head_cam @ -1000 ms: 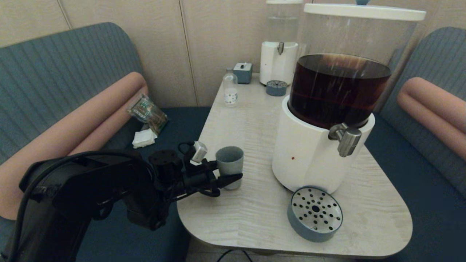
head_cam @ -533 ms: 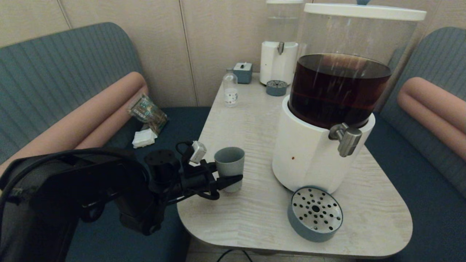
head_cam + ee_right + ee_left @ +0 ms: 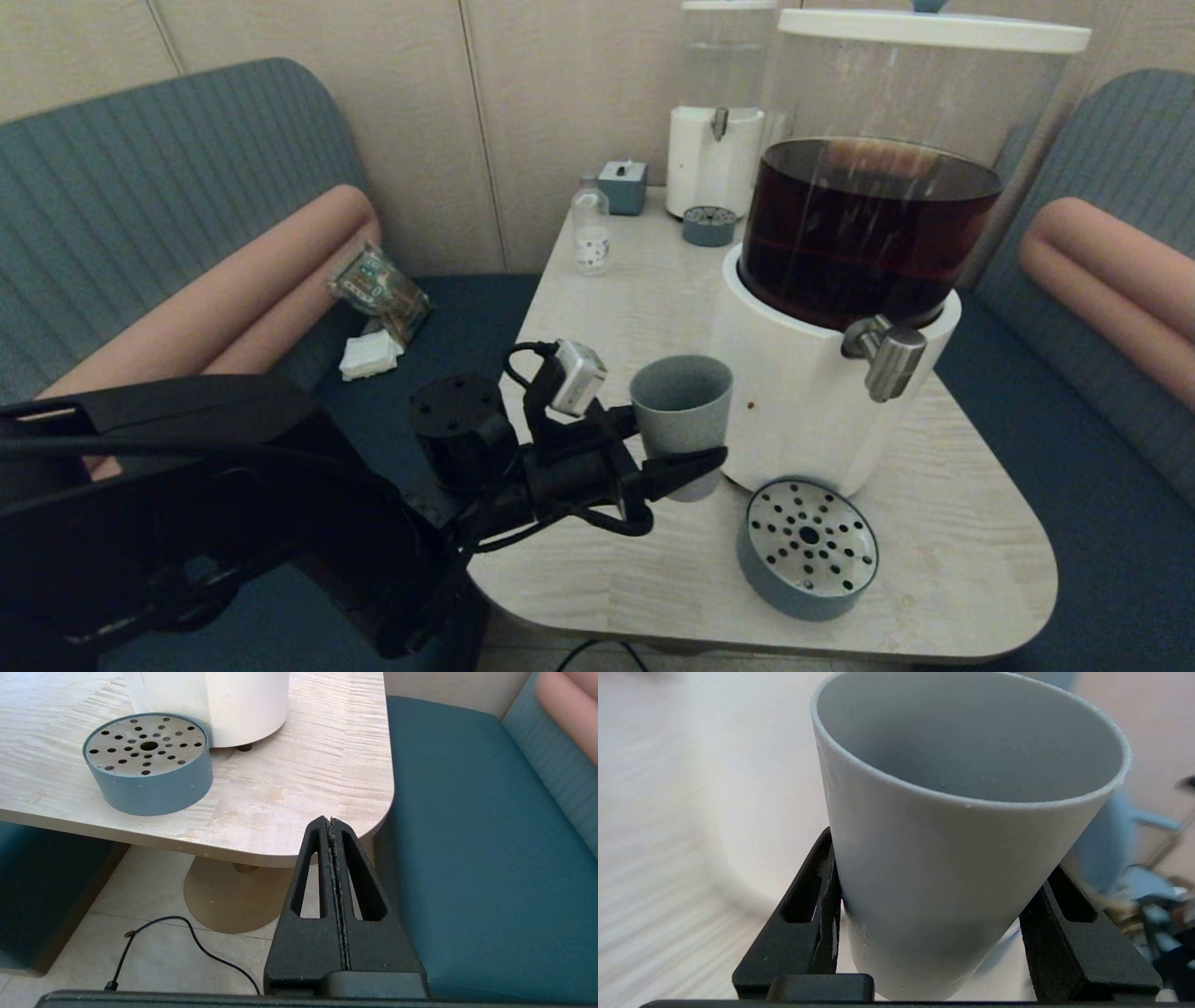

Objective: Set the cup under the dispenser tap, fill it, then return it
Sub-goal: Place it under the water dispenser

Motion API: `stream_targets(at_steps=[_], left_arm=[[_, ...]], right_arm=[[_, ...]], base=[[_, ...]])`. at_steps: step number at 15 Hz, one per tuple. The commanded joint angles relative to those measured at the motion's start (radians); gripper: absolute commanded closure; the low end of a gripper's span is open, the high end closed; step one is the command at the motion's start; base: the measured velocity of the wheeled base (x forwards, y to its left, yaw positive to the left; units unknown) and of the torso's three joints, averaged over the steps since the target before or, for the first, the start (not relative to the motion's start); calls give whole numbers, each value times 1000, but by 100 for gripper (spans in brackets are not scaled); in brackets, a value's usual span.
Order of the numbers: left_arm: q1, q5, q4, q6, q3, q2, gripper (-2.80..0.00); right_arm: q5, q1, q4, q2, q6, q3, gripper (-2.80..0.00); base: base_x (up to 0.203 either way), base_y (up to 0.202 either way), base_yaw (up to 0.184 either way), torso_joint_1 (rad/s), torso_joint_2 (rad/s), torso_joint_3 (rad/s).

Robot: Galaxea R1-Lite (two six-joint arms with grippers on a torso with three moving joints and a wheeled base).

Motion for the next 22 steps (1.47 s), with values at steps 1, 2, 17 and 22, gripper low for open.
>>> stream_targets(at_steps=[1,2,17,22], left_arm=[[-57,10,-9,-5,-39,2,0],[-82,14,-9,-5,-63,19,0],[-178,17,-9,-13,-269,238,0],[-179,17,-9,-16,-343,296,0]], right_arm=[[0,0,0,0,-1,0,0],[0,0,0,0,-1,0,0],[0,0,0,0,-1,0,0],[0,0,0,0,-1,1,0]], base=[[0,0,0,0,0,0],[0,0,0,0,0,0],[0,0,0,0,0,0],[0,0,0,0,0,0]])
